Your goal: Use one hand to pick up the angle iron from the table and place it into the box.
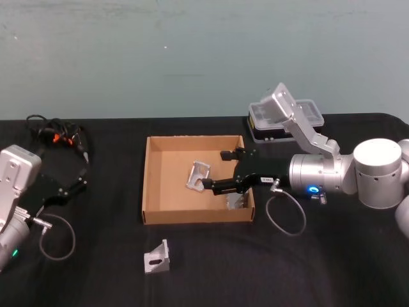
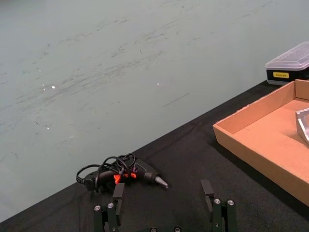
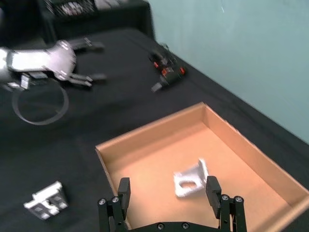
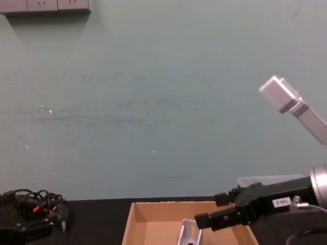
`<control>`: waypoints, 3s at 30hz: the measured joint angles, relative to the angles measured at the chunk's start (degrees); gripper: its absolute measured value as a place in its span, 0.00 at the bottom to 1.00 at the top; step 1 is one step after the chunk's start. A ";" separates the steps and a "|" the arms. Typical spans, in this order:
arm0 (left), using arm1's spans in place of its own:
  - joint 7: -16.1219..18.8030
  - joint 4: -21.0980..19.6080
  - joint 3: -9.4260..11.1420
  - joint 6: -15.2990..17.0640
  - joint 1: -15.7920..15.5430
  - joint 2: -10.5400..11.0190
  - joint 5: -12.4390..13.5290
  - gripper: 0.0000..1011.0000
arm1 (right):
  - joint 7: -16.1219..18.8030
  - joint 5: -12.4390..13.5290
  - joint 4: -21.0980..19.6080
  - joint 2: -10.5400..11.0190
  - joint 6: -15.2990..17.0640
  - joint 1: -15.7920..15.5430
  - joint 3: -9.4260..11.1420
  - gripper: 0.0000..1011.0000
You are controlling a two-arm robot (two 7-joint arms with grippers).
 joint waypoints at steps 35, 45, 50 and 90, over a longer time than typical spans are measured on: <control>0.00 0.00 0.00 0.00 0.00 0.00 0.00 0.99 | 13.25 0.49 -3.32 -2.06 -2.10 1.82 -13.42 0.99; 0.00 0.00 0.00 0.00 0.00 0.00 0.00 0.99 | 13.84 -0.91 -0.46 -3.06 -0.12 3.82 -16.24 0.99; 0.00 0.00 0.00 0.00 0.00 0.00 0.00 0.99 | 14.10 -1.34 0.81 -3.64 0.09 4.42 -16.94 0.99; 0.00 0.00 0.00 0.00 0.00 0.00 0.00 0.99 | 13.96 -2.07 3.48 -4.94 -0.21 5.11 -17.48 0.56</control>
